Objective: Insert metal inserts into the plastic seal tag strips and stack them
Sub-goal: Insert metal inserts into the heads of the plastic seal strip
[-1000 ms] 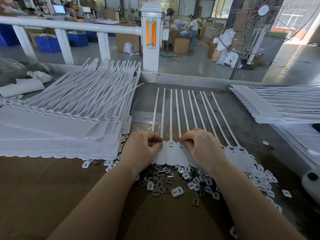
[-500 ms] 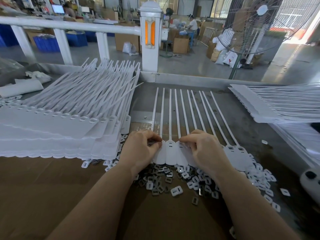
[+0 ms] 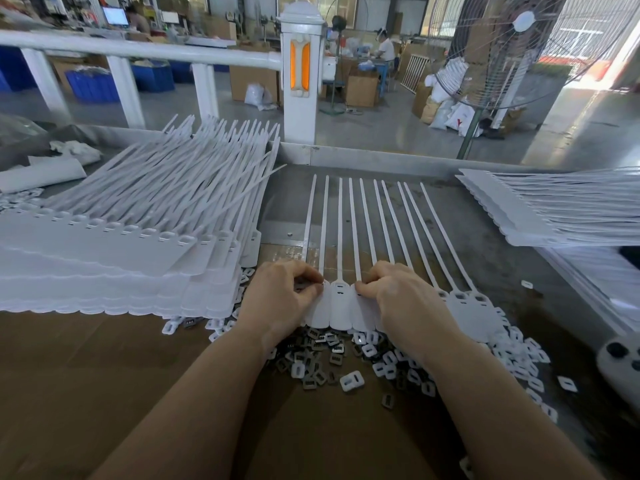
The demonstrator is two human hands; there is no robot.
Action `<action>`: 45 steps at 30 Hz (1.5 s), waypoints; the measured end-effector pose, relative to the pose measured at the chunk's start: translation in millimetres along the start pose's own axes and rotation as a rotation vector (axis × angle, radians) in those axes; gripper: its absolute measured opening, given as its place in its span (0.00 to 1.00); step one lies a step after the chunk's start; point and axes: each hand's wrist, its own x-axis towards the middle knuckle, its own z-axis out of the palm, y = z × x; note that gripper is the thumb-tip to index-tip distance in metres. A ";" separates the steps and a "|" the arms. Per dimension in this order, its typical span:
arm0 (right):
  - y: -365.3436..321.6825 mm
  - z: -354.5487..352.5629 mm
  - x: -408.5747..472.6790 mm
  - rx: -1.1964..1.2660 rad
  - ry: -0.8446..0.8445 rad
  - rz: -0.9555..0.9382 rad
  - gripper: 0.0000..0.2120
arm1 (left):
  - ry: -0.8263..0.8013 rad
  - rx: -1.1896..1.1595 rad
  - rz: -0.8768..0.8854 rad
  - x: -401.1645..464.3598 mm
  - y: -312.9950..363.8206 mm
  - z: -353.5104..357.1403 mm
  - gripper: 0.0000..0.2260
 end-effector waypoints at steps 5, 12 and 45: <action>0.1 0.0 -3.5 0.076 0.088 0.046 0.20 | 0.000 0.012 0.016 -0.1 1.1 -0.9 0.05; -1.5 3.9 -3.0 0.083 0.142 0.068 0.18 | -0.004 0.002 0.006 0.0 1.8 -1.1 0.05; 22.9 -20.6 -28.8 0.311 0.011 0.092 0.06 | 0.029 0.004 -0.002 -0.2 1.0 0.7 0.05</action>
